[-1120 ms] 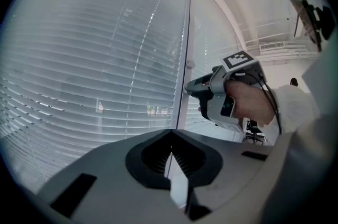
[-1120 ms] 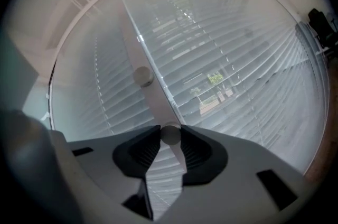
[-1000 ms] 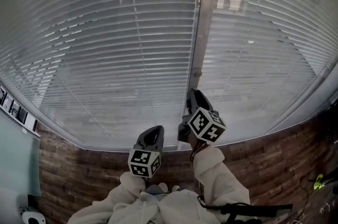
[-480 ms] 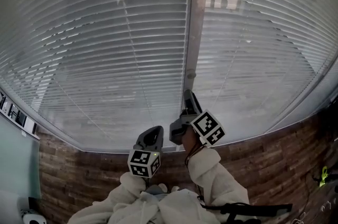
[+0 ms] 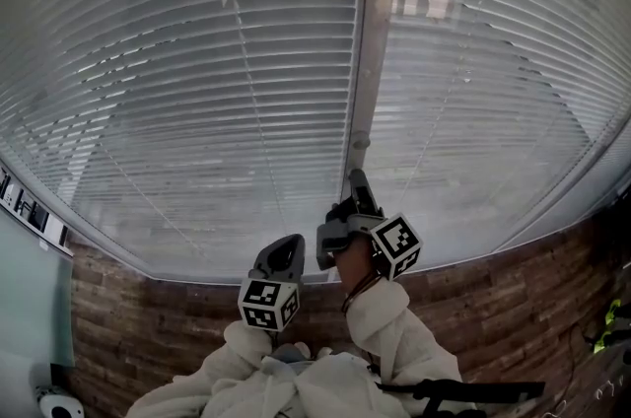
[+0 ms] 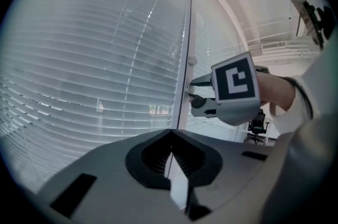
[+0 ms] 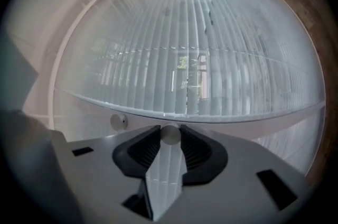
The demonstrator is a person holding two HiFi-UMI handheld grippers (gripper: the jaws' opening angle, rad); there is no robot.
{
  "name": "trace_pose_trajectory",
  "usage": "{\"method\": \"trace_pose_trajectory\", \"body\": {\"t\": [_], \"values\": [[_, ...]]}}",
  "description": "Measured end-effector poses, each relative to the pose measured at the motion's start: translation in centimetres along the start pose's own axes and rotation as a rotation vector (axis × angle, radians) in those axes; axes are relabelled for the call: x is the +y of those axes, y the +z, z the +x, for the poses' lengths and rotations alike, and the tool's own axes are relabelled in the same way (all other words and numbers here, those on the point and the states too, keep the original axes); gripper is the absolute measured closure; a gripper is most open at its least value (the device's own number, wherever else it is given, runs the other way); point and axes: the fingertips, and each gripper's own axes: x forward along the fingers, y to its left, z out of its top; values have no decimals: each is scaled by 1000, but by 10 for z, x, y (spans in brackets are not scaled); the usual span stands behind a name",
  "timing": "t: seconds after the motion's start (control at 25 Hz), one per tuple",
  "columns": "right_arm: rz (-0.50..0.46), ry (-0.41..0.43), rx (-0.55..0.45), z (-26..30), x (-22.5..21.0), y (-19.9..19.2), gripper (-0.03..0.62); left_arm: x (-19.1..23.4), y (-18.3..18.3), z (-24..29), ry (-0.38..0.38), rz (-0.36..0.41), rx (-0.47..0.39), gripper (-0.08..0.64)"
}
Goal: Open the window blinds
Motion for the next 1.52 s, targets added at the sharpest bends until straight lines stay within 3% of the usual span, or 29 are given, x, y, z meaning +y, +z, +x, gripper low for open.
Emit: {"method": "trace_pose_trajectory", "body": {"t": [0.12,0.2,0.28,0.36,0.48,0.56,0.68,0.8,0.84,0.92,1.04,1.16,1.24,1.52], "values": [[84,13,-14,0,-2,0,463,1,0,1,-1,1,0,557],[58,23,6,1,-1,1,463,0,0,2,-2,0,0,557],[-78,39,62,2,3,-1,463,0,0,3,-4,-2,1,557],[-296,53,136,1,9,-6,462,-1,-1,5,-9,-3,2,557],[-740,70,243,-8,17,-14,428,-4,-2,7,-18,-6,5,557],[-1113,75,310,-16,20,-17,419,-4,-3,7,-21,-6,7,557],[-1773,77,404,-24,24,-22,396,-3,-6,5,-21,-8,13,557],[-2512,88,481,-26,18,-32,382,-1,-9,2,-14,-10,16,557],[-2710,101,498,-24,13,-35,380,0,-9,1,-12,-10,16,557],[-2939,124,522,-19,4,-38,380,0,-8,-1,-9,-8,13,557],[-3039,126,527,-10,-2,-39,382,2,-6,-3,-4,-1,10,557],[-3052,89,516,-5,-4,-37,397,5,-6,-5,6,4,10,557],[-3057,78,482,-2,0,-37,456,7,-5,-5,14,5,8,557],[-3118,-2,424,2,0,-35,457,1,-3,2,9,6,6,557]]}}
